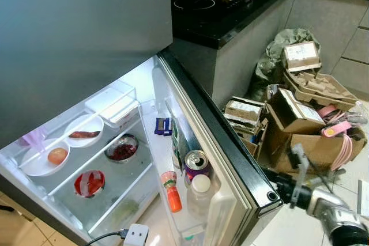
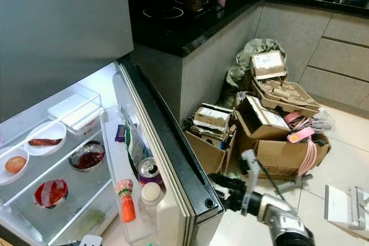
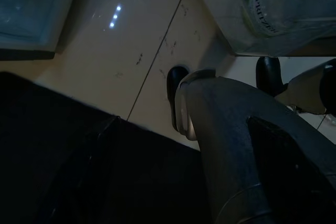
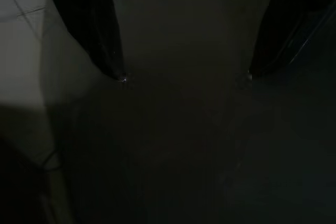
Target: Restocking fridge
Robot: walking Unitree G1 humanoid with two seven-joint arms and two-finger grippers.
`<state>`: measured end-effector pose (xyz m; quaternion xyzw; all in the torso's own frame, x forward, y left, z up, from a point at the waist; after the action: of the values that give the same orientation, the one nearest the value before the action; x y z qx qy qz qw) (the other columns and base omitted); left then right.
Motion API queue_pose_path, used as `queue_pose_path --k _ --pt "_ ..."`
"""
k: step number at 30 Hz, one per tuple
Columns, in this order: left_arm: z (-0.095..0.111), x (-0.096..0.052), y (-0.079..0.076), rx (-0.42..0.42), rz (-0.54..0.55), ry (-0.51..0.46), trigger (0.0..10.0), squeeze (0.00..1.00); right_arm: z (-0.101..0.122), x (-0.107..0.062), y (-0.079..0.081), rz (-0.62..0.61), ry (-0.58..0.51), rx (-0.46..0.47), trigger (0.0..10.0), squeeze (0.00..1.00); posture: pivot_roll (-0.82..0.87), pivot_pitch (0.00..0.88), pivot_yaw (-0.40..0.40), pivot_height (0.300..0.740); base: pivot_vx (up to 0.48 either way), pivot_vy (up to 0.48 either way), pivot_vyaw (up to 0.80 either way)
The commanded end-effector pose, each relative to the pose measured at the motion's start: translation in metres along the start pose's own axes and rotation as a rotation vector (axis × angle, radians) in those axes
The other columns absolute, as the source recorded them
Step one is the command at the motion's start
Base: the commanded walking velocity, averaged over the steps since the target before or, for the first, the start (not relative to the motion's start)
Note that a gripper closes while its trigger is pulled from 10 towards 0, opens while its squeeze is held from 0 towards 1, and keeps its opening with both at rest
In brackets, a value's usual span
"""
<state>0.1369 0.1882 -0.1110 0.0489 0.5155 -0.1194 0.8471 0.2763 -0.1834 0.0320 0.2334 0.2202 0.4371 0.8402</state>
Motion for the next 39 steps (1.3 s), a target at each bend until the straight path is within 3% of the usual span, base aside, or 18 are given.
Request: queue_pose_path --k 1,10,15,24,32,39 --pt "-0.008 0.000 -0.004 0.005 -0.013 0.031 10.0 0.00 -0.001 0.005 0.003 0.014 0.022 -0.013 10.0 0.00 -0.01 0.000 -0.035 0.740 0.000 0.000 0.00" --pt "-0.007 0.000 -0.005 0.001 -0.015 0.026 10.0 0.00 -0.001 0.012 0.006 0.015 0.042 -0.035 10.0 0.00 -0.02 0.000 -0.038 0.740 0.000 0.000 0.00" --pt "-0.007 -0.001 -0.001 -0.014 0.006 0.025 10.0 0.00 -0.009 0.021 0.018 0.121 0.103 -0.030 10.0 0.00 -0.02 0.000 -0.049 0.740 0.000 0.000 0.00" --pt "-0.008 -0.001 0.001 -0.040 0.026 0.021 10.0 0.00 -0.011 0.035 0.016 0.060 0.125 -0.056 10.0 0.00 0.00 0.000 -0.063 0.740 0.000 0.000 0.41" --pt "-0.009 -0.001 0.000 -0.036 0.021 0.026 10.0 0.00 -0.016 0.032 0.016 0.040 0.135 -0.062 10.0 0.00 0.00 0.000 -0.056 0.740 0.000 0.000 0.63" --pt "-0.011 -0.002 0.001 -0.031 0.022 0.031 10.0 0.00 -0.019 0.032 0.014 0.018 0.137 -0.061 10.0 0.00 -0.01 0.000 -0.051 0.740 0.000 0.000 0.00"
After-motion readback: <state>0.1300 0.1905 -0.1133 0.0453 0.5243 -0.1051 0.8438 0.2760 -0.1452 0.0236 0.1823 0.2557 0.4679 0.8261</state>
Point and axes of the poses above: a point about 5 cm out from each wrist's last joint towards the gripper, its own x axis pointing out of the wrist towards the gripper, its own z axis along the axis of the wrist's last joint, y = z × x, the point moved 1 cm from there along x, pointing out of the wrist towards the gripper, and after that the axes turned 6 degrees about x, right-handed, at the moved point
